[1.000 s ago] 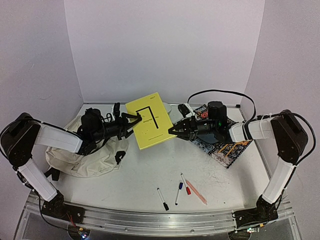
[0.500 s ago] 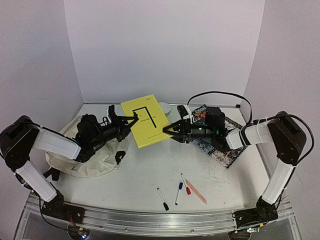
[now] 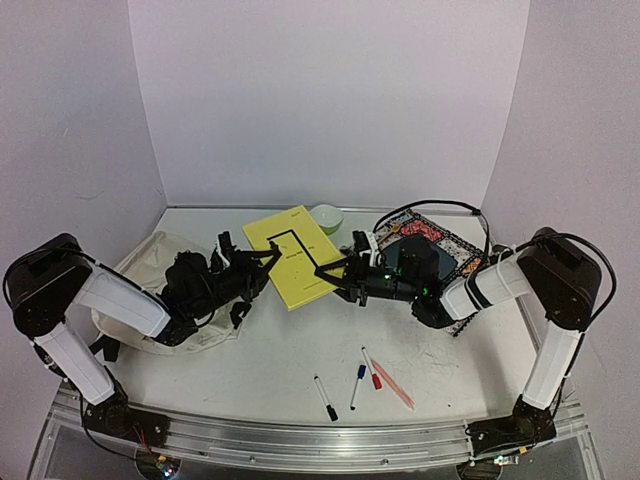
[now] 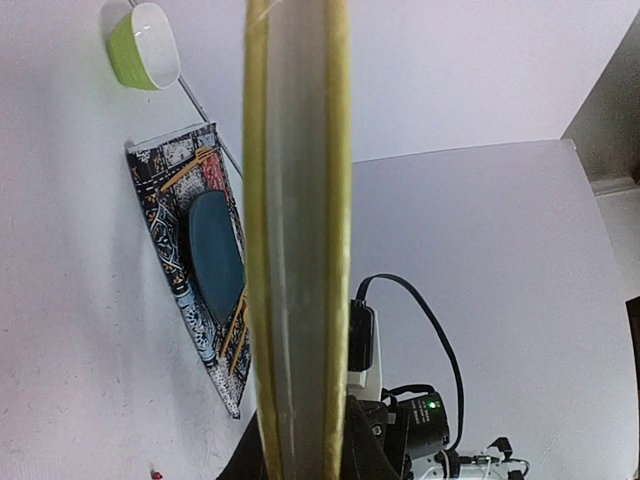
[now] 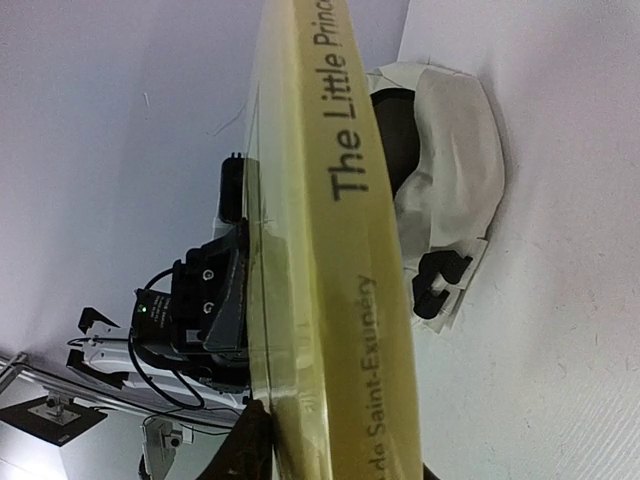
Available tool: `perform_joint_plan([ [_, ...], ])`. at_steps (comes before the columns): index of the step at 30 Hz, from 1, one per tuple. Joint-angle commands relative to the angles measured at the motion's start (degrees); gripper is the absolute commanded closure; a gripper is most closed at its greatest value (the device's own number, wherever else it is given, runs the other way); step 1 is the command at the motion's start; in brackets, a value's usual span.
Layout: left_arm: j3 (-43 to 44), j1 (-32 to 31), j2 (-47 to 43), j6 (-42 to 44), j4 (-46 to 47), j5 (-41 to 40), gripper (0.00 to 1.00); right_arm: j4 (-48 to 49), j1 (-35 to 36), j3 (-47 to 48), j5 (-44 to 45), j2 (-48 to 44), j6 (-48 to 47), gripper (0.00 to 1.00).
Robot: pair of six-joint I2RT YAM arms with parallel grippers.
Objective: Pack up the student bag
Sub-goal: Pick up the largest pocket of the bag from the student bag.
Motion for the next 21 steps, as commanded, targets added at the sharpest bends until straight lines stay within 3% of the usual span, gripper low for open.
perform_joint_plan([
  [1,1.3,-0.8,1.1,-2.3,16.1,-4.5,1.00,31.2,0.9,-0.9,2.3,1.2,2.2,0.89],
  [5,-0.7,-0.8,0.8,-0.6,16.1,-4.7,0.81,31.8,0.4,-1.6,1.6,-0.2,1.4,0.99],
  [11,-5.7,0.4,-2.0,3.1,15.9,-4.8,0.48,32.4,-0.6,-1.7,0.1,-1.2,2.1,1.00],
  [15,-8.8,2.8,-5.6,5.5,13.6,-2.0,0.35,32.8,-2.1,-2.5,-0.5,-1.9,2.9,1.00],
  [18,-8.6,4.1,-10.9,9.5,5.7,-0.5,0.31,32.8,-3.1,-3.0,-1.2,-2.1,3.5,1.00],
  [21,-4.6,4.5,-17.8,19.6,-12.5,-1.2,0.25,32.8,-4.1,-3.4,-2.0,-2.1,4.0,1.00],
])
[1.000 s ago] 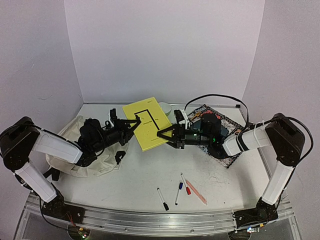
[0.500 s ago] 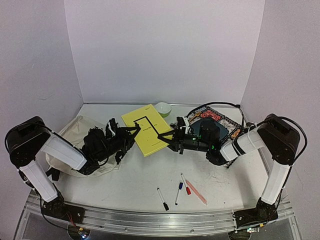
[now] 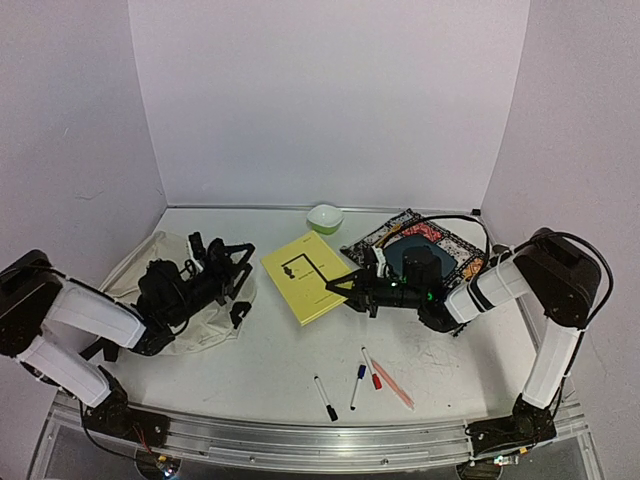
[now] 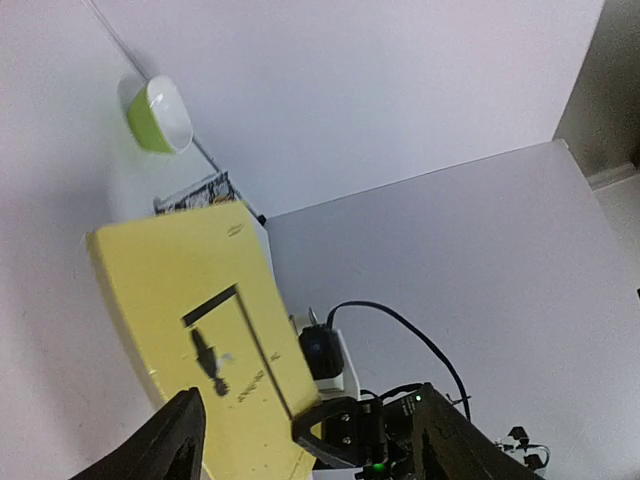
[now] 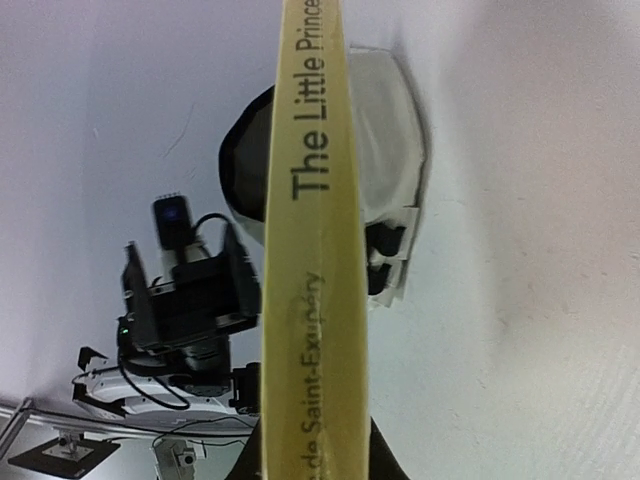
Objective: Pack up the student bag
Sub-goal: Pick up the largest pocket of the bag from the student bag.
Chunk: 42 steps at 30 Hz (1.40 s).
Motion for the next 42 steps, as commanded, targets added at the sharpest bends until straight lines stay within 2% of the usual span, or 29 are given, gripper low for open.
perform_joint_plan([
  [1,6.9,0.9,-11.3,16.4,-20.3,-1.2,0.23,35.5,-1.9,-0.2,-1.4,-2.4,0.6,1.00],
  [3,9.7,1.3,-14.6,21.6,-31.9,-5.1,0.19,35.5,-2.4,-0.2,-1.9,-1.9,1.3,1.00],
  [7,15.2,2.0,-19.0,29.1,-49.1,-10.6,0.17,35.5,-2.7,0.6,-3.0,-0.4,2.8,1.00],
  [11,24.0,2.0,-18.9,34.4,-67.9,-19.0,0.15,35.4,-2.7,1.3,-3.5,0.2,3.5,1.00],
  [14,29.0,2.1,-17.3,36.8,-77.1,-22.9,0.14,35.4,-2.7,1.9,-3.8,0.9,4.3,1.00],
  [19,34.0,2.0,-13.7,39.6,-86.6,-27.2,0.13,35.4,-2.7,2.5,-4.4,1.1,4.5,1.00],
  [26,41.0,2.0,-4.8,42.0,-96.2,-28.8,0.12,35.0,-2.7,2.8,-5.2,0.9,4.7,1.00],
  [33,45.8,2.1,2.8,42.9,-101.7,-33.3,0.14,34.6,-2.7,4.2,-7.4,0.3,4.5,1.00],
  [36,47.9,2.1,5.8,43.9,-103.5,-35.9,0.22,34.4,-2.7,4.6,-8.0,0.1,4.5,1.00],
  [38,48.6,2.1,7.0,45.1,-103.5,-37.5,0.35,34.3,-2.7,4.6,-8.1,-0.2,4.6,1.00],
  [41,51.1,2.0,8.2,48.6,-103.3,-35.9,0.64,34.1,-2.7,4.7,-8.4,-0.6,4.9,1.00],
  [42,52.0,1.9,8.3,49.6,-103.1,-34.6,0.78,33.9,-2.7,4.8,-8.6,-0.9,4.9,1.00],
])
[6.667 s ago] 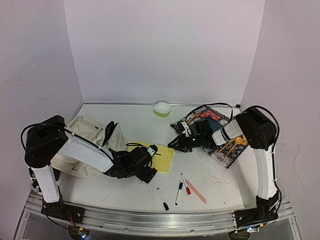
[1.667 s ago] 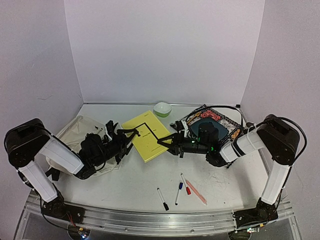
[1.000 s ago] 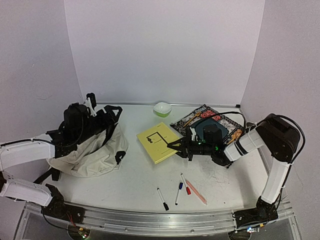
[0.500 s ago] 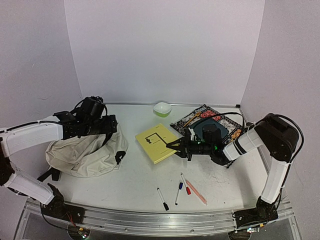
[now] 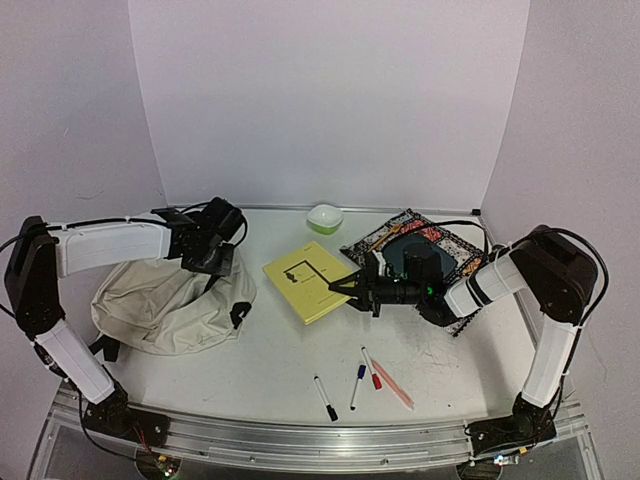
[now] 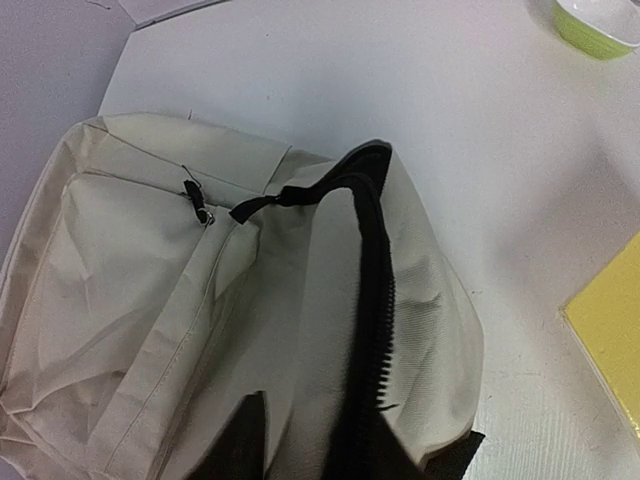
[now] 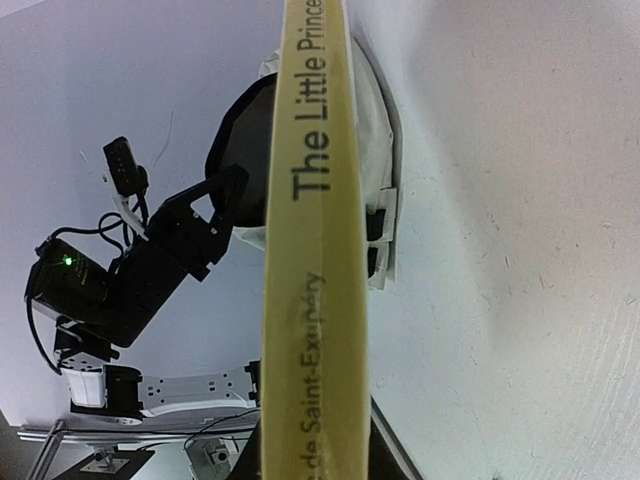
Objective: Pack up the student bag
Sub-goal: Pick up the largest pocket of the bag from the student bag.
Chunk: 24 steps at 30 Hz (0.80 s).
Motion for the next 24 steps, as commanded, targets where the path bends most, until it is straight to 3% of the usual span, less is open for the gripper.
perform_joint_plan([
  [1,6.5,0.1,0.7,6.3,-0.8,0.6,0.88,37.1,0.2,3.4,-3.3,-2.9,-0.5,1.00],
  [2,7.3,0.0,0.8,7.3,-0.7,1.4,0.97,36.8,0.2,3.5,-3.6,-3.2,-0.5,1.00],
  [3,8.5,-0.4,0.9,8.8,-0.5,1.9,1.00,36.3,0.2,3.7,-3.8,-3.5,-0.5,1.00],
  [13,17.0,-5.3,-0.6,20.0,1.0,13.0,1.00,32.1,0.2,6.1,-7.0,-7.9,-0.3,1.00],
  [24,20.8,-7.2,-4.6,20.4,1.7,19.2,1.00,16.1,2.2,9.1,-9.6,-11.8,-7.8,1.00],
])
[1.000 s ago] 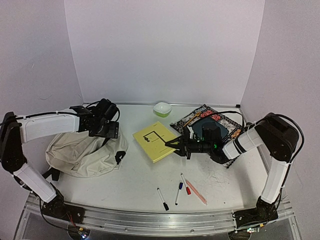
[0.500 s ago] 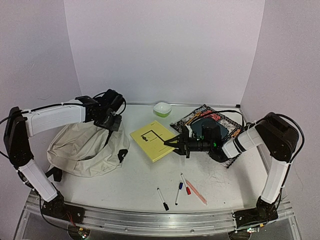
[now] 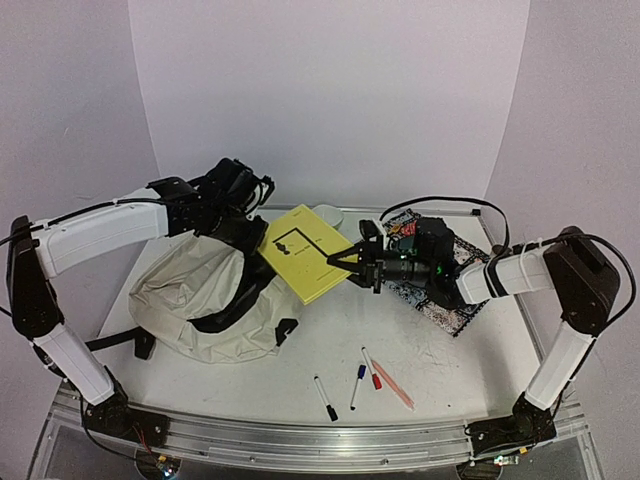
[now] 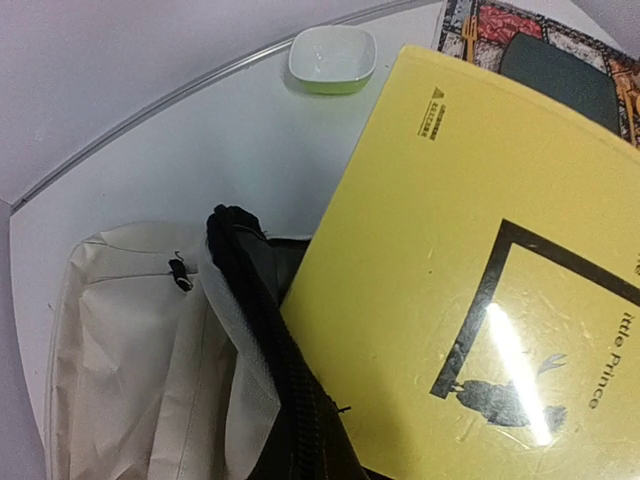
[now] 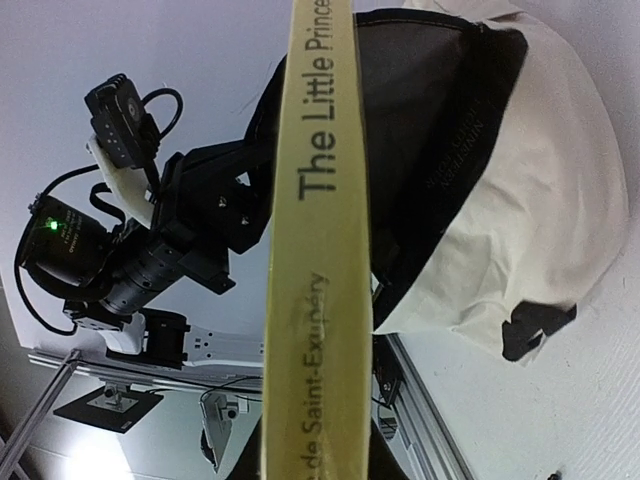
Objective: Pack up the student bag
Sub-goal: Pick up the largest pocket of the bag from the student bag, then place the book in the largest pocket of the bag.
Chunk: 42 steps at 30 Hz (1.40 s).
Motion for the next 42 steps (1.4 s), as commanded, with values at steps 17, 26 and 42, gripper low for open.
perform_joint_plan([
  [17,13.1,-0.3,-3.3,-3.4,4.3,-9.3,1.00,11.8,5.0,1.5,-1.9,-0.6,-7.7,1.00],
  [26,8.9,3.9,-4.8,-9.2,6.6,-10.0,1.00,11.1,5.0,-5.0,-0.9,-0.2,-8.5,1.00],
  [42,5.0,4.1,-8.7,-7.2,11.8,10.8,1.00,-1.8,5.5,5.3,0.4,4.6,-11.6,1.00],
])
